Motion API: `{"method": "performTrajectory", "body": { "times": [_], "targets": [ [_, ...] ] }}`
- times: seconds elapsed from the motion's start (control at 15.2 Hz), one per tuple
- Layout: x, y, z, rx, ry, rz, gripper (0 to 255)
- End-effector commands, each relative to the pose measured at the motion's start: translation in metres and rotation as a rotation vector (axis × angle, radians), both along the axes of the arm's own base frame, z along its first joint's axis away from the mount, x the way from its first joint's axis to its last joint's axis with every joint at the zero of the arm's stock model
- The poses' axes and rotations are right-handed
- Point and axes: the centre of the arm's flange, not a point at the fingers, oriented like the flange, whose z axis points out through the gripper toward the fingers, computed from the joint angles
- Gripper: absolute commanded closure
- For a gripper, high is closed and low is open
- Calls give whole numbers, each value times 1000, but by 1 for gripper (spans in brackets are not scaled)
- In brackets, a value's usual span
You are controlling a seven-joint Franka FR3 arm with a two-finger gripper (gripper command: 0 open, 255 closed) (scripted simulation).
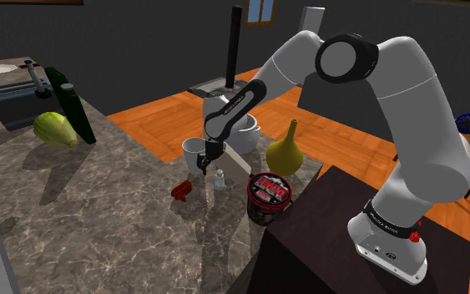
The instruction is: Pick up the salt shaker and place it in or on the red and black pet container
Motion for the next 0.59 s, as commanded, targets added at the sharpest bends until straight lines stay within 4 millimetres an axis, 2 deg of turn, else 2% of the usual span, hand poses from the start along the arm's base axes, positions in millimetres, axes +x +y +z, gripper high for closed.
{"method": "performTrajectory", "body": {
  "times": [0.0, 0.07, 0.2, 0.26, 0.33, 0.53],
  "targets": [
    [-8, -10, -25, -14, 38, -7, 255],
    [-6, -17, -23, -14, 39, -8, 255],
    [-6, -19, -31, -15, 38, -7, 255],
    [-8, -12, -33, -15, 38, -7, 255],
    [-8, -11, -14, -13, 39, -7, 255],
    [-8, -11, 2, -13, 39, -7, 255]
  ]
}}
